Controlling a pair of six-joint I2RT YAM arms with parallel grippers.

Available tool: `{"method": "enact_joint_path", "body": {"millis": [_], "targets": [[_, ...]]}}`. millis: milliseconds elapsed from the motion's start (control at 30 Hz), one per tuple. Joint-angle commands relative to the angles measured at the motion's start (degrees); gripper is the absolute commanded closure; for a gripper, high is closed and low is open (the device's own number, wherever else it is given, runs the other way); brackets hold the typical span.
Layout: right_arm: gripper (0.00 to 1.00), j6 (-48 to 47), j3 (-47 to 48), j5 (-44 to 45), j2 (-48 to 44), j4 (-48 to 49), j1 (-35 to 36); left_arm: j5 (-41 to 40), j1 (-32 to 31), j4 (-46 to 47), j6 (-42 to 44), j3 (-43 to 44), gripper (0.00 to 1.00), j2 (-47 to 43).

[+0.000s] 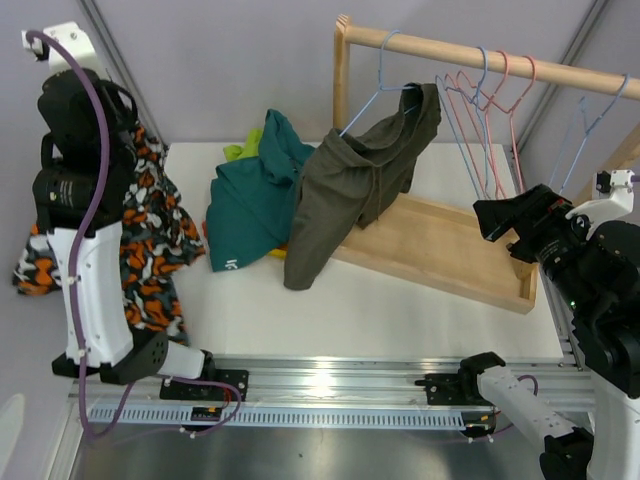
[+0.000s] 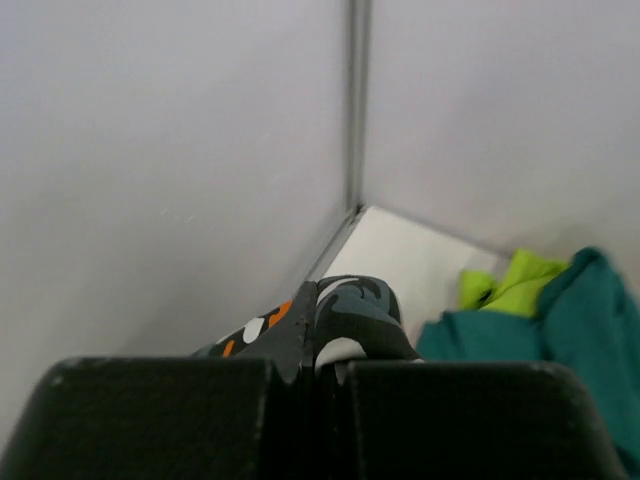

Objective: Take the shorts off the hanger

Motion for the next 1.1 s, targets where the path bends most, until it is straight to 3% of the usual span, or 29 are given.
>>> {"method": "enact_joint_path", "body": {"millis": [0,100,267,433,567,700,833,867,900,933,967,1000,1067], "targets": [[0.01,-1.3,-1.9,-1.8,-1.2,2.7,0.1,7.6,0.5,5.9,-2.7,8.2,1.0,4.4],[0.01,-1.2,-4.4,-2.4,-1.8,3.8,0.1,18.2,0.4,13.7,-5.2,8.2,1.0,6.9],[0.01,0.0,-10.0,-3.2,-3.0,6.1,0.1,30.2,0.2,19.7,-11.1,17.1,1.0,14.2],[0.01,1.2,-14.2,-3.5,-5.4,7.9,0.1,39.1,-0.6,32.0,-17.1,13.5,1.0,15.8],[0.0,1.6,-15.6,-3.8,-6.1,8.2,0.1,32.7,-5.6,34.9,-12.3,10.7,1.0,16.5],[0.01,1.6,-15.5,-5.5,-6.4,9.5,0.1,32.5,-5.7,42.2,-14.3,-12.9,1.0,14.1],[0.0,1.6,-14.4,-15.3,-6.3,16.5,0.0,36.1,-6.0,47.9,-17.2,-31.4,1.0,13.2],[0.01,1.6,-13.9,-17.6,-5.6,18.3,0.1,37.4,-6.1,48.6,-17.9,-33.0,0.97,13.5],[0.01,2.0,-13.5,-19.6,-5.3,20.0,0.0,39.3,-6.2,49.0,-18.5,-34.5,0.87,14.7],[0.0,3.0,-12.2,-23.0,-4.6,23.3,0.1,40.1,-6.2,48.3,-18.6,-36.0,0.57,15.5],[0.01,3.1,-11.3,-24.9,-2.9,25.0,0.1,41.5,-6.4,47.5,-18.6,-36.1,0.44,16.3],[0.0,3.7,-10.3,-26.4,-1.6,27.6,0.1,41.6,-6.4,46.3,-18.3,-36.4,0.23,16.7],[0.01,4.5,-6.7,-29.5,2.4,29.6,0.1,41.2,-7.2,45.4,-17.3,-36.8,0.08,15.7]]}}
